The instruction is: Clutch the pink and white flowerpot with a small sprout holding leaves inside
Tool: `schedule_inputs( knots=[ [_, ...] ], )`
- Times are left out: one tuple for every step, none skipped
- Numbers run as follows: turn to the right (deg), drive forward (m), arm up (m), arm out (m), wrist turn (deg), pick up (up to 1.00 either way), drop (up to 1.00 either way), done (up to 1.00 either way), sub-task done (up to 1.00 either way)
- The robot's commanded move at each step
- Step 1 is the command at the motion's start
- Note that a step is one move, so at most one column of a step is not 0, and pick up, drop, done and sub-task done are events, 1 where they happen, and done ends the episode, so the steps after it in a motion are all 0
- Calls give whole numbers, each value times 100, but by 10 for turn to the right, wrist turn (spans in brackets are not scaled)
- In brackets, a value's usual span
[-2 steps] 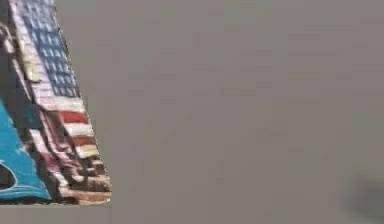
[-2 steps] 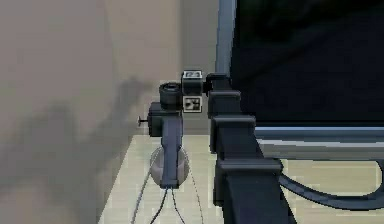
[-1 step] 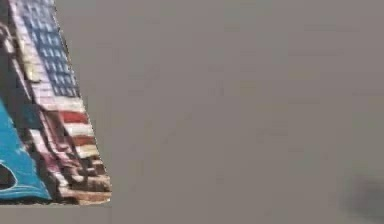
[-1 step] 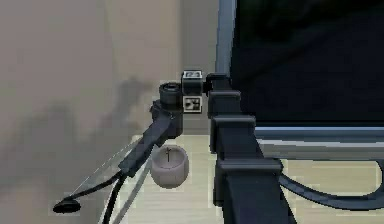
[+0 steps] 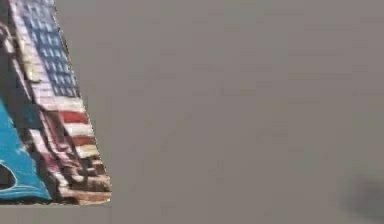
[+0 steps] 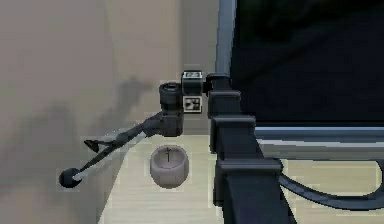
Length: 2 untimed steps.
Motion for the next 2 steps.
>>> schedule_inputs(
  knots=[
    [0, 0, 0, 0, 450, 0, 0, 0, 0],
    [0, 0, 0, 0, 270, 0, 0, 0, 0]
  ],
)
